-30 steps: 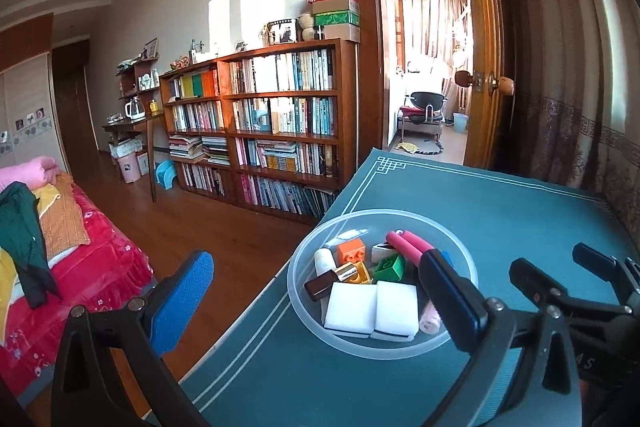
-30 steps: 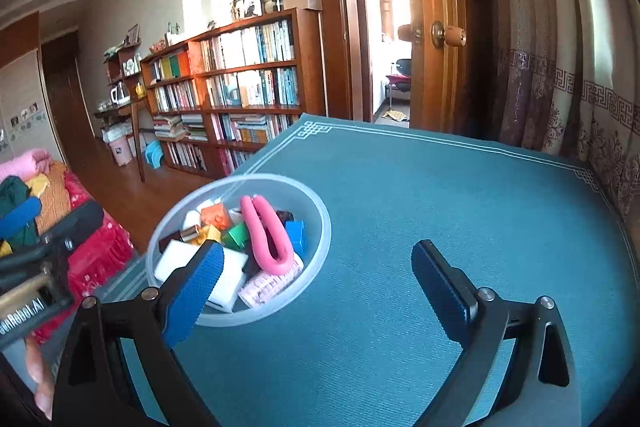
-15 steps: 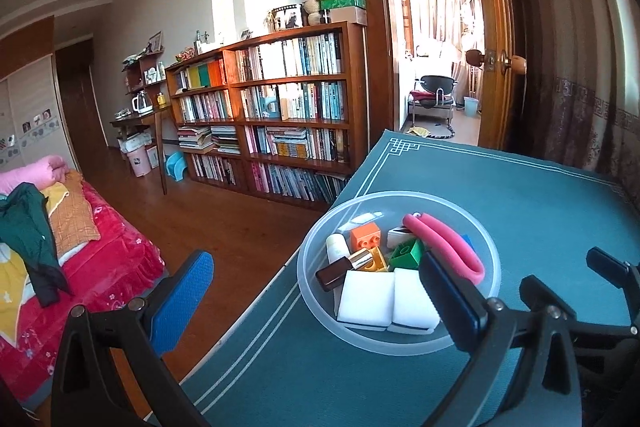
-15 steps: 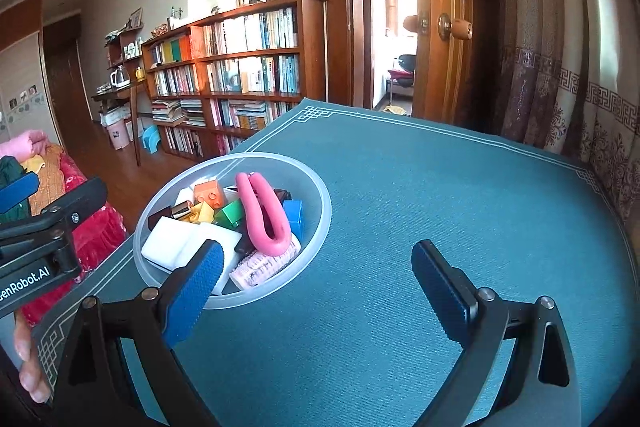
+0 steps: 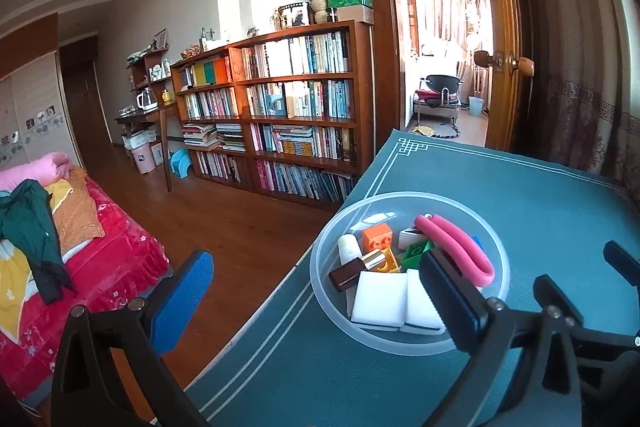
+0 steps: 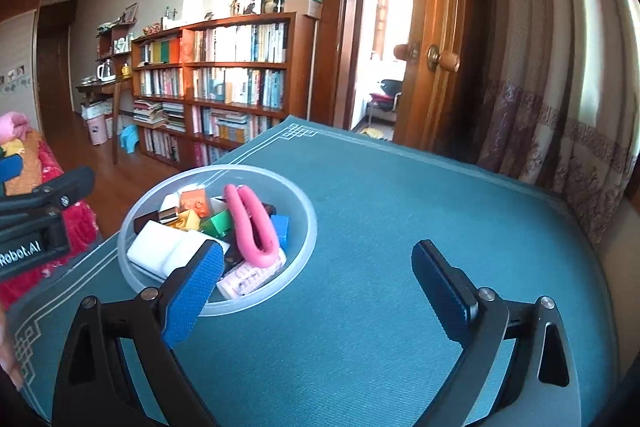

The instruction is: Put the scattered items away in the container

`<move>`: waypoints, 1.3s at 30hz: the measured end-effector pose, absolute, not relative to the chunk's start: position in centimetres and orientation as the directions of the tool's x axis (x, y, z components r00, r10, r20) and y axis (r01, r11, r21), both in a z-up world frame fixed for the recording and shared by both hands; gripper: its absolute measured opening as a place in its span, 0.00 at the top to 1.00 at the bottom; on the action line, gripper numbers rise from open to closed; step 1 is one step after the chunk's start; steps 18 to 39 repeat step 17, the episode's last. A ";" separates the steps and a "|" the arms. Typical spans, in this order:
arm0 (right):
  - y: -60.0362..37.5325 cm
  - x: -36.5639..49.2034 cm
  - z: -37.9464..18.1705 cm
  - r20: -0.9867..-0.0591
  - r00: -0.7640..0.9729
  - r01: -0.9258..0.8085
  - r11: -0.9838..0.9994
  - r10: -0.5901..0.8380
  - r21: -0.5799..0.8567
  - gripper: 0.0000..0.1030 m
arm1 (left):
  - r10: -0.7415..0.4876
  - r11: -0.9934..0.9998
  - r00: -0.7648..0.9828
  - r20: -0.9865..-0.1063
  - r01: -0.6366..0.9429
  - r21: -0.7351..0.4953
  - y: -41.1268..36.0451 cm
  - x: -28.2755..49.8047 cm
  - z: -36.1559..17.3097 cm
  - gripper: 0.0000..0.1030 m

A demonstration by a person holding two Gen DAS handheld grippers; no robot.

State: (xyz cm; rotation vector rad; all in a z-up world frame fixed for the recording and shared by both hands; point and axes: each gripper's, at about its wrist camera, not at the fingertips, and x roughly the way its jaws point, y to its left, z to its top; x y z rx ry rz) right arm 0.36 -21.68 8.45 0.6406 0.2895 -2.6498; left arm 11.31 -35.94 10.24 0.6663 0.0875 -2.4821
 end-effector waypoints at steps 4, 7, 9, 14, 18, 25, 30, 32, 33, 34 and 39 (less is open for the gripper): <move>-22.3 0.8 8.9 -0.464 -0.830 0.409 -0.903 -0.308 -0.132 0.00 | -0.516 -0.829 -0.708 -0.481 0.554 0.074 -36.9 11.9 10.3 0.00; -22.9 1.1 9.2 -0.468 -0.813 0.449 -0.884 -0.346 -0.128 0.00 | -0.526 -0.821 -0.700 -0.483 0.565 0.075 -37.6 12.4 10.3 0.00; -23.3 1.5 9.2 -0.469 -0.801 0.477 -0.870 -0.373 -0.123 0.00 | -0.533 -0.815 -0.696 -0.481 0.575 0.072 -38.0 12.7 10.5 0.00; -24.5 2.4 8.4 -0.487 -0.752 0.558 -0.822 -0.445 -0.110 0.00 | -0.540 -0.806 -0.694 -0.477 0.589 0.054 -38.8 13.2 10.8 0.00; -25.2 3.0 8.0 -0.501 -0.723 0.603 -0.789 -0.476 -0.121 0.00 | -0.541 -0.803 -0.691 -0.479 0.593 0.052 -39.2 13.3 10.8 0.00; -25.2 3.0 8.0 -0.501 -0.723 0.603 -0.789 -0.476 -0.121 0.00 | -0.541 -0.803 -0.691 -0.479 0.593 0.052 -39.2 13.3 10.8 0.00; -25.2 3.0 8.0 -0.501 -0.723 0.603 -0.789 -0.476 -0.121 0.00 | -0.541 -0.803 -0.691 -0.479 0.593 0.052 -39.2 13.3 10.8 0.00; -25.2 3.0 8.0 -0.501 -0.723 0.603 -0.789 -0.476 -0.121 0.00 | -0.541 -0.803 -0.691 -0.479 0.593 0.052 -39.2 13.3 10.8 0.00; -25.2 3.0 8.0 -0.501 -0.723 0.603 -0.789 -0.476 -0.121 0.00 | -0.541 -0.803 -0.691 -0.479 0.593 0.052 -39.2 13.3 10.8 0.00; -25.2 3.0 8.0 -0.501 -0.723 0.603 -0.789 -0.476 -0.121 0.00 | -0.541 -0.803 -0.691 -0.479 0.593 0.052 -39.2 13.3 10.8 0.00; -25.2 3.0 8.0 -0.501 -0.723 0.603 -0.789 -0.476 -0.121 0.00 | -0.541 -0.803 -0.691 -0.479 0.593 0.052 -39.2 13.3 10.8 0.00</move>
